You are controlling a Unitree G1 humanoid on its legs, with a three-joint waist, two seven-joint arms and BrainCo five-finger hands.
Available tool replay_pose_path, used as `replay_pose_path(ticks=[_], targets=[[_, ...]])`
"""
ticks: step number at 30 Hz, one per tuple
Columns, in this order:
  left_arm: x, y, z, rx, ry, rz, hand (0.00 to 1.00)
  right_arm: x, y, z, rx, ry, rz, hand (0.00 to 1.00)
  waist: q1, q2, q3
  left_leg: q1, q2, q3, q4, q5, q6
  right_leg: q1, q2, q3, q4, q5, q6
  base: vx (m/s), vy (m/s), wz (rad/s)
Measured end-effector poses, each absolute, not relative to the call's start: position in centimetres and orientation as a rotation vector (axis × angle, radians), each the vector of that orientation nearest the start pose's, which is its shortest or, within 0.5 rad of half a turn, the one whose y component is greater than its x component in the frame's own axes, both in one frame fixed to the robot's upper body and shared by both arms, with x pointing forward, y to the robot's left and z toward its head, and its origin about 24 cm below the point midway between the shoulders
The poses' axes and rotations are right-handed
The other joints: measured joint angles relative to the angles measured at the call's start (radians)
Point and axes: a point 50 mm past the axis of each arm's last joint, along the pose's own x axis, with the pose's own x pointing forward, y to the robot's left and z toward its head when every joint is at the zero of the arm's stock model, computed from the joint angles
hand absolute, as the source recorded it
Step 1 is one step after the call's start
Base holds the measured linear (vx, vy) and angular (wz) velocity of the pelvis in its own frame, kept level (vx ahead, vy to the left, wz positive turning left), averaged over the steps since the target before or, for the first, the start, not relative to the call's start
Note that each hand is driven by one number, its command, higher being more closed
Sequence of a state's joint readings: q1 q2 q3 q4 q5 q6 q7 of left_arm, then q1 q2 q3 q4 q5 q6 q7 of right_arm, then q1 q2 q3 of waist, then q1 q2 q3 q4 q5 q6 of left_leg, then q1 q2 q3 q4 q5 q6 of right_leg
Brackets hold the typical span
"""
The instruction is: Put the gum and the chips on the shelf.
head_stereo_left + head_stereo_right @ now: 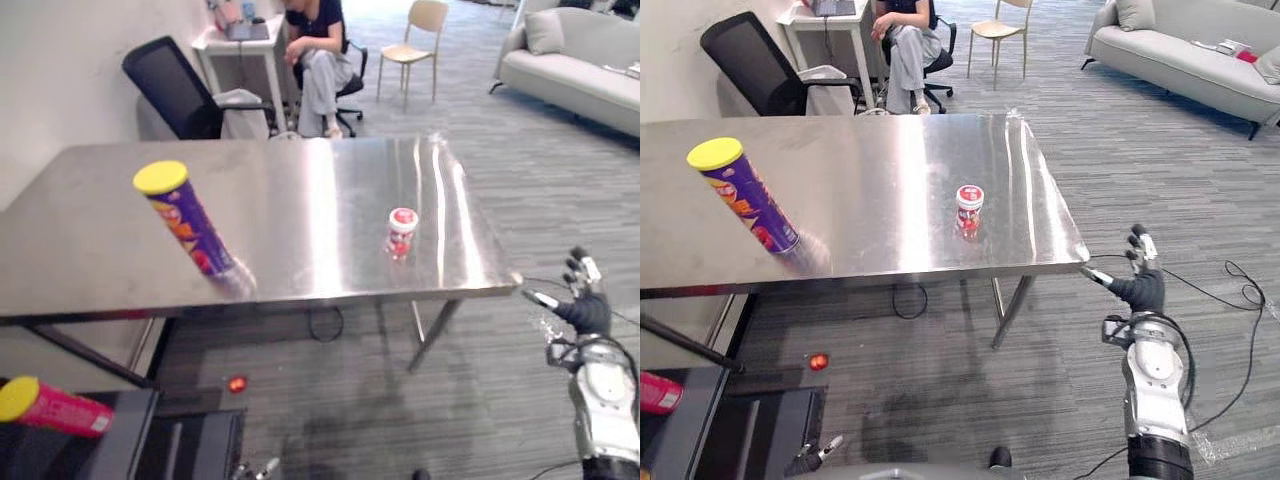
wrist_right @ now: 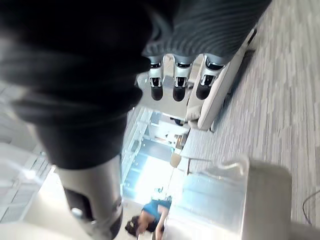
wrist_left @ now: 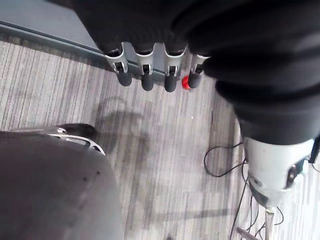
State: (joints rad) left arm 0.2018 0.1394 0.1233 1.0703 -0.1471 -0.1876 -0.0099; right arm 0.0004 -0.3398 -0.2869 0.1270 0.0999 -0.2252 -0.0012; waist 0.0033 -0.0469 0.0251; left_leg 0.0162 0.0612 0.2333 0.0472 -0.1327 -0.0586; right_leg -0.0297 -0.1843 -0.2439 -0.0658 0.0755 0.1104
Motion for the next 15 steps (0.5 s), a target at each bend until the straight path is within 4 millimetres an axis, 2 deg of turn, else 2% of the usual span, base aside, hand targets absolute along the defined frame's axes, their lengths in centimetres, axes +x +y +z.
replay_pose_path(ticks=[4,7,15], targets=[[5.5,22.5,-15.9,-0.052,1.046,0.315,0.00,25.7,-26.8,8.3,-0.243,-0.211,-0.201,0.00,0.007,0.006,0.015,-0.032,-0.006,-0.034,0.027,0.000,0.004,-0.003,-0.011,-0.027,0.008,0.000,0.001,-0.07,0.001,0.21],[5.5,22.4,-15.9,-0.056,1.043,0.319,0.00,26.7,-26.1,9.3,-0.256,-0.245,-0.165,0.00,0.027,0.008,0.032,-0.036,-0.007,-0.048,0.029,0.004,0.008,-0.002,-0.012,-0.036,0.013,-0.001,0.001,-0.05,-0.008,0.11],[6.0,22.5,-15.8,-0.055,1.025,0.321,0.00,30.4,-24.6,11.3,-0.220,-0.300,-0.146,0.00,0.044,0.003,0.096,-0.072,-0.012,-0.078,0.049,0.014,0.012,-0.016,-0.014,-0.061,0.019,0.001,0.000,-0.03,-0.003,0.11]])
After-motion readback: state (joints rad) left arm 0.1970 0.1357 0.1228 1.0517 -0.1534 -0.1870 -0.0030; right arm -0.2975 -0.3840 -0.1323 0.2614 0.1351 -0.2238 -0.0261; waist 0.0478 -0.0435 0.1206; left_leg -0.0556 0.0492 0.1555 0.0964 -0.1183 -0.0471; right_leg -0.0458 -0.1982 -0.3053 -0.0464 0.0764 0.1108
